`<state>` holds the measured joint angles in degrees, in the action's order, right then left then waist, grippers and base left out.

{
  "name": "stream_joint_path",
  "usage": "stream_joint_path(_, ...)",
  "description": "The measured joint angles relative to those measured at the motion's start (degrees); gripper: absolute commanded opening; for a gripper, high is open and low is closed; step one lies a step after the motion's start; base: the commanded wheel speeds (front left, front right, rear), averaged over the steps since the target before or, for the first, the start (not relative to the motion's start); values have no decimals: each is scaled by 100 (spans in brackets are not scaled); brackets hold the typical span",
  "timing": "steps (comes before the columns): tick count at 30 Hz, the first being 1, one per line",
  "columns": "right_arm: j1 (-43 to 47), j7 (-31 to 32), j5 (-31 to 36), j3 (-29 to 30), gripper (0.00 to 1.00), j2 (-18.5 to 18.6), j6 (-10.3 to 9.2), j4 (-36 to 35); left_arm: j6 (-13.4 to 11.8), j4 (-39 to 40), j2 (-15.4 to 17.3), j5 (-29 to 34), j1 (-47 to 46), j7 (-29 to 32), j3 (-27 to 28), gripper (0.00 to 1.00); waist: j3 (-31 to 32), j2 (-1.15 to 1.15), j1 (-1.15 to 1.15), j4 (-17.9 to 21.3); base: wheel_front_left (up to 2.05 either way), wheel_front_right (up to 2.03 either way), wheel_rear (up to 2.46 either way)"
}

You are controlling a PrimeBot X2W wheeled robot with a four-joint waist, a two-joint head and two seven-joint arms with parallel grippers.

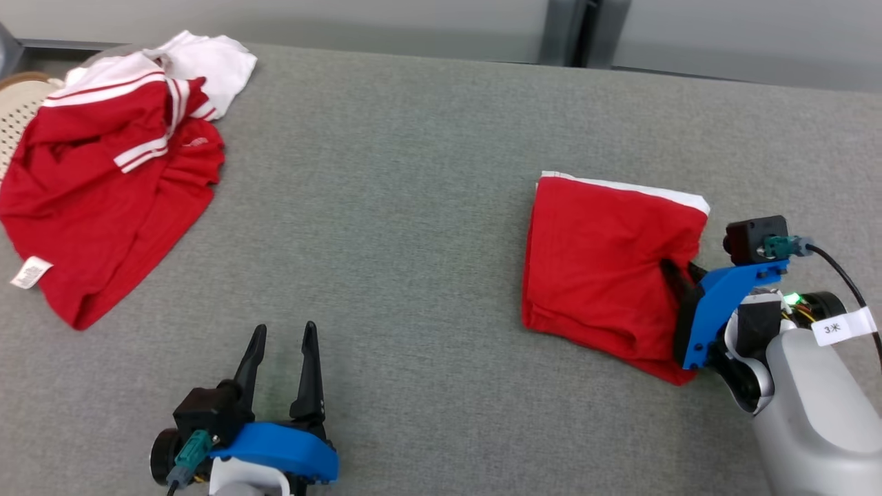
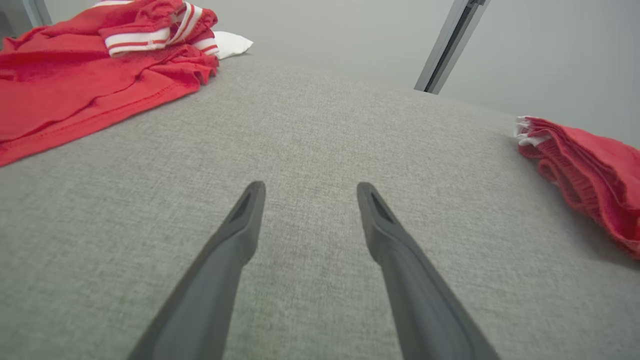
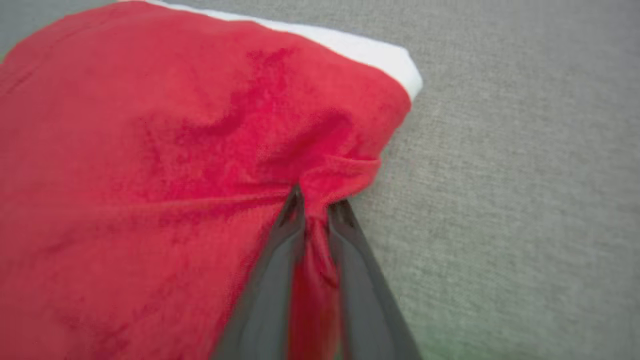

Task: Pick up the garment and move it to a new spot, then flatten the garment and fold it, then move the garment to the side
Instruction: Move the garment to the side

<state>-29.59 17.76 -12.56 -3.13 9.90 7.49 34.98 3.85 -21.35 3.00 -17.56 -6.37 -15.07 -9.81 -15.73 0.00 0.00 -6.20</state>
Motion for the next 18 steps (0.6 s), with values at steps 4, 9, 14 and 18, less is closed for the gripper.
stream_joint_path(4,-73,-240,-101,-154,0,62,5,-134,8,119,-3,97,-105,0,10,100,-137,0,0,278,0,0,0)
stream_joint_path(9,-88,-584,-270,-237,0,153,1,-441,51,231,2,226,-201,0,-22,100,-362,0,0,874,0,0,0)
stream_joint_path(14,-39,-769,-318,-160,0,337,1,-704,116,308,85,378,-372,0,-174,100,-610,0,0,1640,0,0,0)
stream_joint_path(18,51,-888,-324,98,0,417,0,-798,133,468,193,474,-597,96,-289,100,-789,0,0,2213,0,0,0)
